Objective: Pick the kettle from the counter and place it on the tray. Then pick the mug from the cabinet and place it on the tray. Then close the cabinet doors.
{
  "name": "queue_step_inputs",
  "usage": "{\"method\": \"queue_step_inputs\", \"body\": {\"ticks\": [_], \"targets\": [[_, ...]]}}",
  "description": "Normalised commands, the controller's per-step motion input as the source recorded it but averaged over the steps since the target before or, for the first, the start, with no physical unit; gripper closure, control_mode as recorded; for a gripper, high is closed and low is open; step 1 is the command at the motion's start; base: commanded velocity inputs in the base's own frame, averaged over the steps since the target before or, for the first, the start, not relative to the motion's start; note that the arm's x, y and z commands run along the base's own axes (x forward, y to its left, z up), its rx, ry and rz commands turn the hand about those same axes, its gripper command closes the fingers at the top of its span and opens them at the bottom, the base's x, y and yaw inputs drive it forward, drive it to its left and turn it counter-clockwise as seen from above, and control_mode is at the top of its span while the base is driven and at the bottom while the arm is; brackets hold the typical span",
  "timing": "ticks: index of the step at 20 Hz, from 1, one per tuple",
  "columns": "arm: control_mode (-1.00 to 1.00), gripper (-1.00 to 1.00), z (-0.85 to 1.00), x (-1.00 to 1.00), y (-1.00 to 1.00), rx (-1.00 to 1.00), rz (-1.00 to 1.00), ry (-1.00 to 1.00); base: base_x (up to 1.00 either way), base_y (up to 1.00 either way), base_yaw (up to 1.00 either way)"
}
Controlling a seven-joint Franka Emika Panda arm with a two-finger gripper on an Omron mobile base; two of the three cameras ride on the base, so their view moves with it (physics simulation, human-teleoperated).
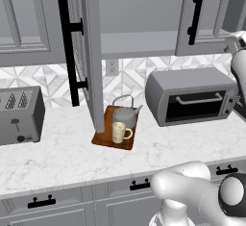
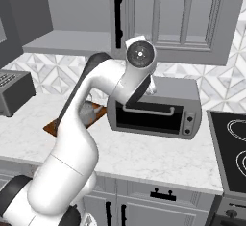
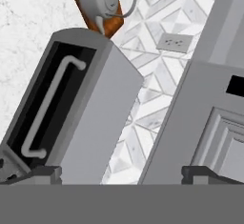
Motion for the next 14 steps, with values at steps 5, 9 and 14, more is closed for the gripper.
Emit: {"method": "queue_step_inputs", "body": {"ticks": [5, 9, 14], "targets": [[-1.0, -1.0, 0.23, -0.61, 0.01, 0.0, 0.0, 0.12, 0.0, 0.0, 0.0], [-1.0, -1.0, -0.06, -0.43, 0.01, 0.0, 0.0, 0.03, 0.0, 0.0, 0.0], [-1.0, -1.0, -0.27, -0.55, 0.09, -0.03, 0.01, 0.0, 0.0, 0.0, 0.0]]}}
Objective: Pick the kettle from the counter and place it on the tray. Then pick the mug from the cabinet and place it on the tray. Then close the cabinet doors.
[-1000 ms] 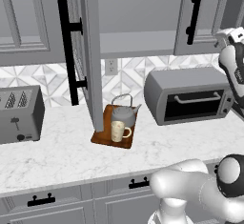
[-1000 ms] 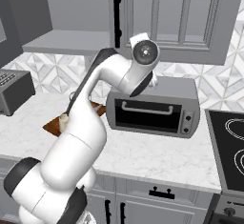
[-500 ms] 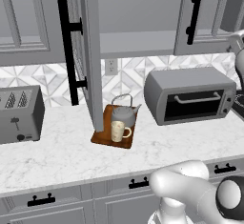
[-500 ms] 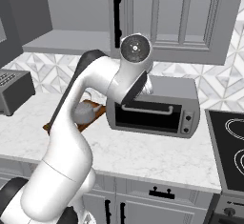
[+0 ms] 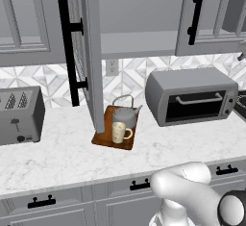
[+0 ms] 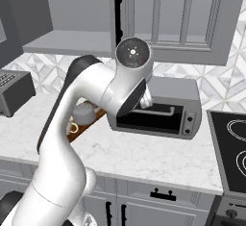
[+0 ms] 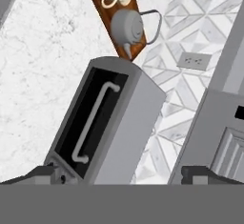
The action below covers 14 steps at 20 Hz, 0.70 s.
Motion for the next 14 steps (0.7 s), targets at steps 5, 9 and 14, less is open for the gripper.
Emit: {"method": "queue_step_inputs", "body": {"ticks": [5, 9, 14], "targets": [[-1.0, -1.0, -0.61, -0.33, 0.8, -0.2, 0.12, -0.02, 0.0, 0.0, 0.0], [-1.0, -1.0, -0.6, 0.23, 0.9, -0.09, 0.08, -0.04, 0.0, 0.0, 0.0], [-1.0, -1.0, -0.23, 0.47, 0.84, -0.08, -0.07, -0.08, 0.0, 0.0, 0.0]]}}
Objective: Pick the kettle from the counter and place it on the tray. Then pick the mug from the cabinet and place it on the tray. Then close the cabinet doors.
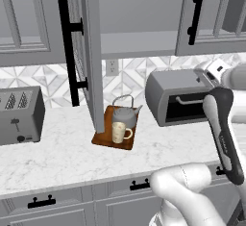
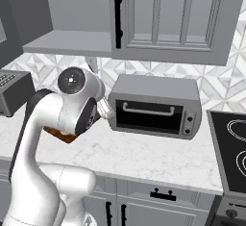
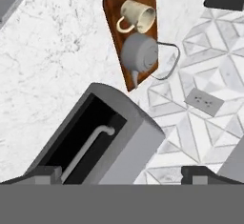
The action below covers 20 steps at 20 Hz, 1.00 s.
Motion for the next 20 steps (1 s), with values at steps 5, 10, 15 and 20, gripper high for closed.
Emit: {"method": "queue_step_inputs", "body": {"ticks": [5, 10, 15, 20], "targets": [[-1.0, -1.0, -0.34, 0.1, 0.6, -0.29, -0.15, -0.01, 0.0, 0.0, 0.0], [-1.0, -1.0, -0.26, 0.0, 0.02, -0.27, -0.07, -0.11, 0.0, 0.0, 0.0], [-1.0, -1.0, 0.0, -0.07, 0.17, -0.37, -0.1, -0.1, 0.0, 0.0, 0.0], [-1.0, -1.0, -0.32, -0.2, 0.44, -0.34, -0.17, -0.13, 0.0, 0.0, 0.0]]}}
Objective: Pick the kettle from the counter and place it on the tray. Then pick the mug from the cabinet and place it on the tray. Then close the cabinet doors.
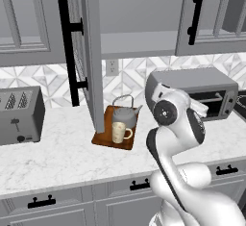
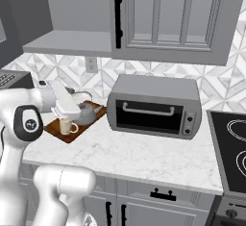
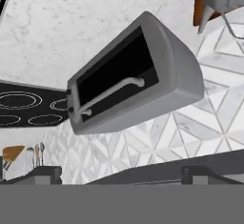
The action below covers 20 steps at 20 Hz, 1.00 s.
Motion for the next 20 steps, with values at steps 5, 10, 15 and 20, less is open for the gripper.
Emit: {"method": "queue_step_inputs", "body": {"ticks": [5, 10, 15, 20], "targets": [[-1.0, -1.0, -0.48, -0.35, 0.39, -0.33, 0.03, -0.14, 0.0, 0.0, 0.0], [-1.0, -1.0, -0.35, -0.12, 0.04, -0.25, 0.01, -0.17, 0.0, 0.0, 0.0], [-1.0, -1.0, 0.0, -0.39, 0.5, -0.18, -0.05, -0.15, 0.0, 0.0, 0.0], [-1.0, -1.0, -0.01, -0.35, 0.67, -0.11, -0.09, -0.04, 0.0, 0.0, 0.0]]}}
